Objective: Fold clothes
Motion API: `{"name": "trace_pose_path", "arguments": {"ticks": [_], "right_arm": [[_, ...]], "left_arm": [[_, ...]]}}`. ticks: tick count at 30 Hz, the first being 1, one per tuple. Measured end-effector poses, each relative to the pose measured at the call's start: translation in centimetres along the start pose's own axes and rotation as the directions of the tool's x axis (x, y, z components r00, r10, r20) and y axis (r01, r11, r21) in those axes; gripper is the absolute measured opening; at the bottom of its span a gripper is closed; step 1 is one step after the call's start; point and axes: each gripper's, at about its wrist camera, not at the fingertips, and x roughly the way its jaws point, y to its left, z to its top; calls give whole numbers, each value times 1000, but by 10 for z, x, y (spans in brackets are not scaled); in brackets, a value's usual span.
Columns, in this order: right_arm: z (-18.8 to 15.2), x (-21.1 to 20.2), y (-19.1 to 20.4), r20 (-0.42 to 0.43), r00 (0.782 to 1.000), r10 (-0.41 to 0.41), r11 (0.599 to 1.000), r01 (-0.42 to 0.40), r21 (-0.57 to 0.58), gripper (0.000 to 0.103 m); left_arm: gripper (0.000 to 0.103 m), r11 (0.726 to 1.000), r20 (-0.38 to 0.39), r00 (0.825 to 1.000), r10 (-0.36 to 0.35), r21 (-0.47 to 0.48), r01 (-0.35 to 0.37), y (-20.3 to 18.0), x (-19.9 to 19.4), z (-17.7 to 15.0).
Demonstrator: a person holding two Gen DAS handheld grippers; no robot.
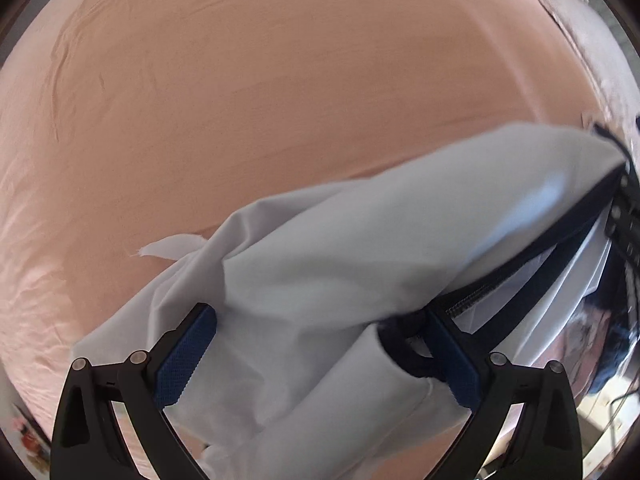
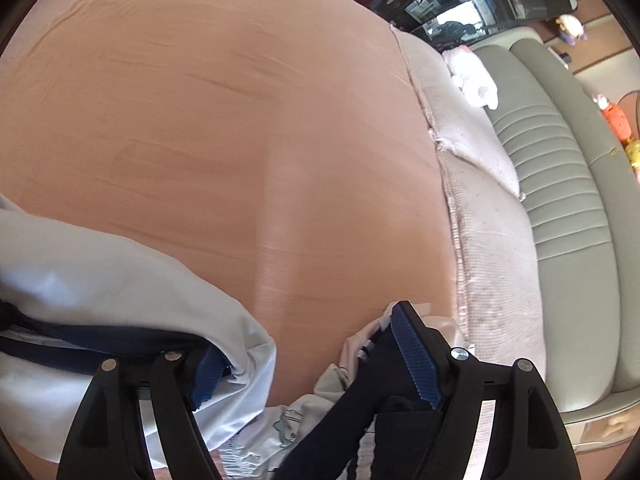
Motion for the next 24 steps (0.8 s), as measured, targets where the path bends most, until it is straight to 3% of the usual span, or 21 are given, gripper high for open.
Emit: {"name": "trace_pose_path", "arguments": {"ticks": [5, 8, 10, 11, 12, 14, 16, 18, 24], "right_arm": [[-4, -14, 11, 49, 996, -68, 997, 70, -39, 76], [-10, -19, 15, 68, 996, -54, 996, 58, -62, 75], [-11, -9, 9, 38, 999, 38, 998, -36, -47, 60], [-12, -7, 7, 12, 994, 110, 994, -110, -20, 44], [-14, -2, 3, -21, 982, 187, 982, -186, 26, 31], [-19, 4, -2, -43, 942, 333, 938, -327, 111, 18], [-24, 3, 0, -40, 935, 353, 929, -346, 131, 13], [-27, -3, 5, -28, 933, 359, 929, -354, 106, 7], [-31, -26, 11, 3, 930, 367, 927, -365, 89, 7]], "left_arm": [[103, 994, -23, 995, 95, 53, -94, -3, -13, -10], [103, 986, -32, 988, 150, 78, -147, -1, -19, -16], [103, 986, -30, 987, 156, 73, -153, 3, -24, -21], [103, 986, -21, 987, 158, 63, -156, 6, -27, -24], [103, 986, -12, 987, 159, 56, -158, 8, -29, -28], [101, 988, 13, 990, 144, 47, -144, 12, -35, -36], [92, 994, 39, 994, 99, 33, -100, 16, -40, -43], [64, 999, 66, 997, 32, 8, -33, 19, -47, -49], [44, 999, 112, 993, 42, 25, -45, 8, -63, -62]]}}
